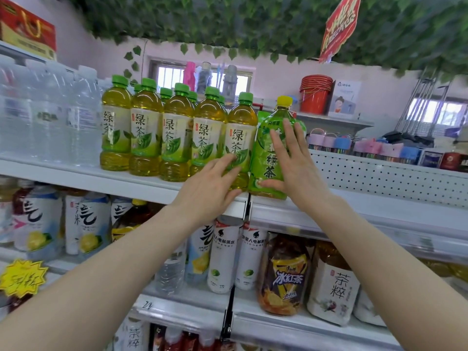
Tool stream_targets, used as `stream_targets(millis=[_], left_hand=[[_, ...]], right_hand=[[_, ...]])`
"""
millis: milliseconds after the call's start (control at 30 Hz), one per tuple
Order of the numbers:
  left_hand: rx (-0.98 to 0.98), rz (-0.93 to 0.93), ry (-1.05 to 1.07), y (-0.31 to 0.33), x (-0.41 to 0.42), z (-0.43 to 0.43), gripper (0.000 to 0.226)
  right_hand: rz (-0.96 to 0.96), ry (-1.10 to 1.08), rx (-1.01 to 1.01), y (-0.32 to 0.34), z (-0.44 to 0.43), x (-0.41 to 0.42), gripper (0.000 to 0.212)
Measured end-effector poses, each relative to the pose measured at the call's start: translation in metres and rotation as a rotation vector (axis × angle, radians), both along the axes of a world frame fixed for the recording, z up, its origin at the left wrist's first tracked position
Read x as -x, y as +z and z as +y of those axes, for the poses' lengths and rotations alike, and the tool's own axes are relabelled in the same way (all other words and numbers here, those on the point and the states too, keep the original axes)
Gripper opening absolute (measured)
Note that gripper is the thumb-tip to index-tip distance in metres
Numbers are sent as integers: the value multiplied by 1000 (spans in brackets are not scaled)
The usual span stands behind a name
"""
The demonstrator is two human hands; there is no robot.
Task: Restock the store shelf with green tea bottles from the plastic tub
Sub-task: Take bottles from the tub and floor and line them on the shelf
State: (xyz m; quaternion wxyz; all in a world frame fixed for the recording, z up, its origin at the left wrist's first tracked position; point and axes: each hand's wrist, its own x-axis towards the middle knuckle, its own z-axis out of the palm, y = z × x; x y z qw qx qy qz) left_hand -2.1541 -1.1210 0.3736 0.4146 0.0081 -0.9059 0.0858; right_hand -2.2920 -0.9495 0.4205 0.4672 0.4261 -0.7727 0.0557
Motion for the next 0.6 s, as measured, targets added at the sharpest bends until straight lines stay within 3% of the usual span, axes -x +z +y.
stream_targets(millis=[200,400,600], left_hand=[[2,-9,3,-1,1,0,57],[-10,-26,-14,5,0,0,55],[-18,-70,-27,16,-3,5,56]], right_hand=[[-117,32,-11,8,2,9,115],[-102,-10,5,5,3,5,115],[-109,-110,-49,7,15,-21,98]])
